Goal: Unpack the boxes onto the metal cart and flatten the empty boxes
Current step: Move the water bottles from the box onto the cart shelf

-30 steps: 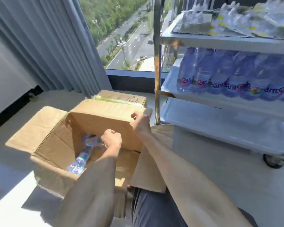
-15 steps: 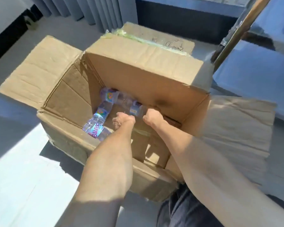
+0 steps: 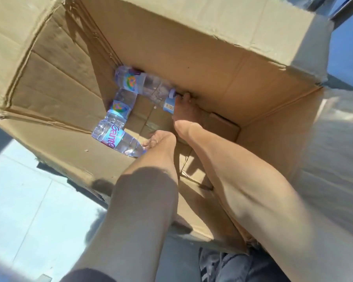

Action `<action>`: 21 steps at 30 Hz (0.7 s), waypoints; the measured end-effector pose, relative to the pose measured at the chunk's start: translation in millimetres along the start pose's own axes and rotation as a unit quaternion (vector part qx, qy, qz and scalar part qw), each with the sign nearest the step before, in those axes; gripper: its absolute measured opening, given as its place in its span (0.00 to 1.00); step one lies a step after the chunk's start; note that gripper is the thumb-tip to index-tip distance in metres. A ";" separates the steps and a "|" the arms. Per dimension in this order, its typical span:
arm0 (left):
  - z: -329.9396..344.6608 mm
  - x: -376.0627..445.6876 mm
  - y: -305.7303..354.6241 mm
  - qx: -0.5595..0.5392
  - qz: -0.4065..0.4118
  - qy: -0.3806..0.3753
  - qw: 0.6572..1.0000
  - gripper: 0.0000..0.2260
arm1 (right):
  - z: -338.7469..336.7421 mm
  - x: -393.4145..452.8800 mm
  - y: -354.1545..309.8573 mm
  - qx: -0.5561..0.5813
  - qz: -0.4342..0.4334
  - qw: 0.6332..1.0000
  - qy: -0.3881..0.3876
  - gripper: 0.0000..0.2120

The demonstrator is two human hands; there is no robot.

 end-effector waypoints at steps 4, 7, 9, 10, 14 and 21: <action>-41.3 27.4 20.6 -0.176 0.013 0.071 0.982 0.19 | -8.9 4.7 -6.1 -0.024 -0.011 0.996 0.079 0.18; -93.8 42.4 28.9 -0.320 0.005 0.210 0.924 0.21 | -4.5 0.1 -6.4 -0.012 0.003 0.997 0.081 0.21; -97.8 44.2 53.9 -0.380 0.038 0.196 0.903 0.27 | -3.5 2.6 -3.9 -0.010 0.015 0.996 0.090 0.20; -90.6 43.5 65.2 -0.390 0.049 0.162 0.905 0.30 | -2.6 4.6 -5.3 -0.019 0.008 0.997 0.076 0.20; -49.0 42.8 70.5 -0.476 0.014 0.046 0.878 0.41 | 6.8 4.2 -6.2 -0.063 -0.007 0.995 0.075 0.22; -47.2 34.9 97.5 -0.475 0.118 0.080 0.869 0.33 | 13.6 11.5 -8.1 -0.066 -0.017 0.996 0.057 0.19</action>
Point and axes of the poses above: each hand's wrist, its own x-axis towards the middle knuckle, its own z-axis out of the palm, y = z × x, the point moved 10 cm from there along x, towards the middle knuckle, and after that the axes turned 12 degrees about -x, right-handed, at the moved point
